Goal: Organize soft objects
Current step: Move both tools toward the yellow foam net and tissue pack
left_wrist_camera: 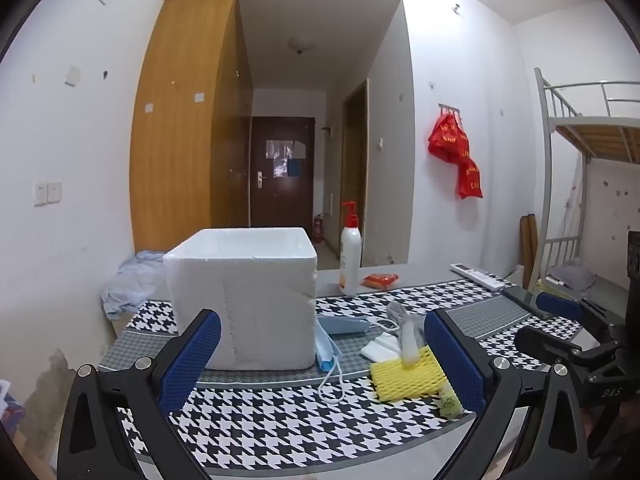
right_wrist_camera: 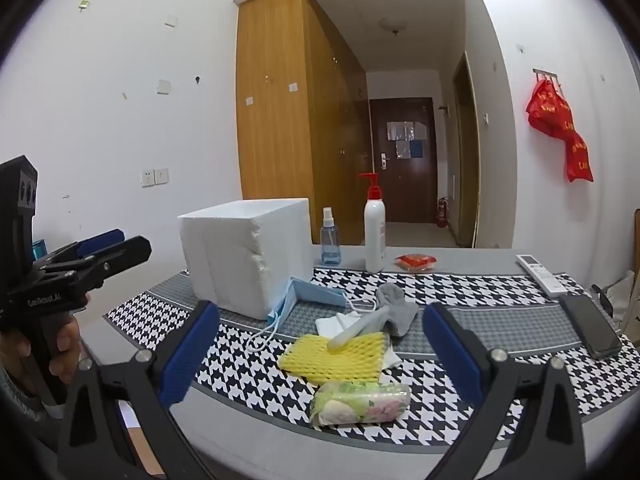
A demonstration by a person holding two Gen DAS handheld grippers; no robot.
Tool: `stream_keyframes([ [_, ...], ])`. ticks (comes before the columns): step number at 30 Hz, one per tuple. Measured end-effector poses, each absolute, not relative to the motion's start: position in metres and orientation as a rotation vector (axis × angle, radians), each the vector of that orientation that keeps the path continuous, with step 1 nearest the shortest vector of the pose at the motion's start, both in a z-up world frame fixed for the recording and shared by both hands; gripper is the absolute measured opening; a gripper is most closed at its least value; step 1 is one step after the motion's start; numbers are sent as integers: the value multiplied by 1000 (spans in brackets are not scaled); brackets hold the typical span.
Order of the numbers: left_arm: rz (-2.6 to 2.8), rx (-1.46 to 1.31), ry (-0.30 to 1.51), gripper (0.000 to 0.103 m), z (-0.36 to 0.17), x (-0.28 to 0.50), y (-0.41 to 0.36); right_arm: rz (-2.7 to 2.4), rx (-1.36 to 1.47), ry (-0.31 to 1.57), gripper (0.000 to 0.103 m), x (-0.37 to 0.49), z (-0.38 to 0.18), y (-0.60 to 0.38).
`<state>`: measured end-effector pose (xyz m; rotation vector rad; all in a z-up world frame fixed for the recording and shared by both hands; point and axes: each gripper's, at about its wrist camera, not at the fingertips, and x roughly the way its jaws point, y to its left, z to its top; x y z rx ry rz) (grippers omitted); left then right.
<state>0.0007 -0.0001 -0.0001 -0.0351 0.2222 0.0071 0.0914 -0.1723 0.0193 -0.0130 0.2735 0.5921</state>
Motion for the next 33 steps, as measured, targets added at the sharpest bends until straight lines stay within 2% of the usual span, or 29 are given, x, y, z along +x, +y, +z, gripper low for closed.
stream_keyframes([
  [33, 23, -33, 232, 102, -4, 2, -2, 579, -6, 275, 103, 92, 18, -175],
])
